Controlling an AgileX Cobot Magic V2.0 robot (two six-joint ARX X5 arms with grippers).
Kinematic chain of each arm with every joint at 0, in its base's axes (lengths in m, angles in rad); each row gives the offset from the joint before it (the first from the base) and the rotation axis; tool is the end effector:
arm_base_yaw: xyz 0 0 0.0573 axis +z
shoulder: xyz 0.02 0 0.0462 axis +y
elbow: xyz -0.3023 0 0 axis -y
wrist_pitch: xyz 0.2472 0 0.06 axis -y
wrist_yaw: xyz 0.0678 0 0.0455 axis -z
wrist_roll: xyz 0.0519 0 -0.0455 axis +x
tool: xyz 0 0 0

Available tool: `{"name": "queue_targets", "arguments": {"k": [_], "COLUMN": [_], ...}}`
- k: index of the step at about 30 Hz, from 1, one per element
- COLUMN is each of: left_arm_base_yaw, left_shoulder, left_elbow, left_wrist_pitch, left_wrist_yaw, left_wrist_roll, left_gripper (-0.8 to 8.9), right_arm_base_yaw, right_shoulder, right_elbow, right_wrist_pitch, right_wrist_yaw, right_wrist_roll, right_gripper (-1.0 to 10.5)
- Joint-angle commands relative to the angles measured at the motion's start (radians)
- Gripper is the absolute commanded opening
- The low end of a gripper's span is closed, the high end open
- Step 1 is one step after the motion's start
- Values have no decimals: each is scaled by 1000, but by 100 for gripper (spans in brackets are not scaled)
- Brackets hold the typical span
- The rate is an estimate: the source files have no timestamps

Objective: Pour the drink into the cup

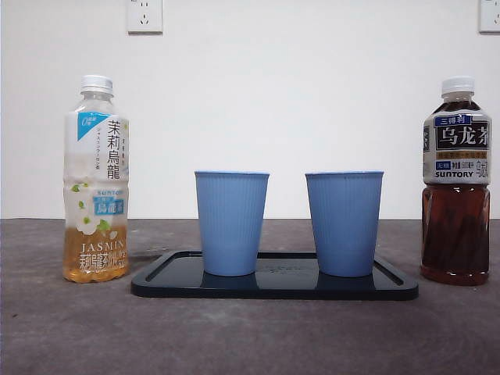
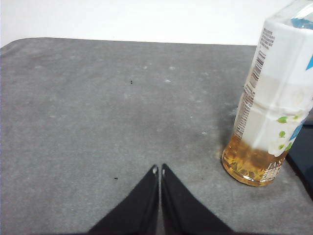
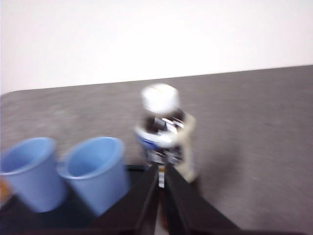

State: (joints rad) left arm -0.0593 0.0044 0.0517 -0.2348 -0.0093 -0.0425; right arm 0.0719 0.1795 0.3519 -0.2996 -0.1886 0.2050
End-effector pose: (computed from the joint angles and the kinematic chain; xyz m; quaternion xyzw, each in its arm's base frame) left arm 0.0793 -0.0042 0.1541 -0.0179 0.0941 -0.0229 0.9951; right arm 0.0727 0.0150 0.2439 0.1049 0.0764 0.1224 0.9840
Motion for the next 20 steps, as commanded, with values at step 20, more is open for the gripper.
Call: {"name": "queue_targets", "arguments": {"k": [20], "left_arm_base_yaw": [2], "left_shoulder": [-1], "left_elbow": [-19], "left_wrist_pitch": [-7], "left_wrist_yaw": [-3], "left_wrist_roll": [8], "left_gripper": [7], "right_arm_base_yaw": [-10], "right_shoulder": [-176], "right_elbow": [-306], "right_wrist_pitch": [90], "right_wrist_yaw": [138], "right_wrist_roll": [-172], "right_gripper": [16]}}
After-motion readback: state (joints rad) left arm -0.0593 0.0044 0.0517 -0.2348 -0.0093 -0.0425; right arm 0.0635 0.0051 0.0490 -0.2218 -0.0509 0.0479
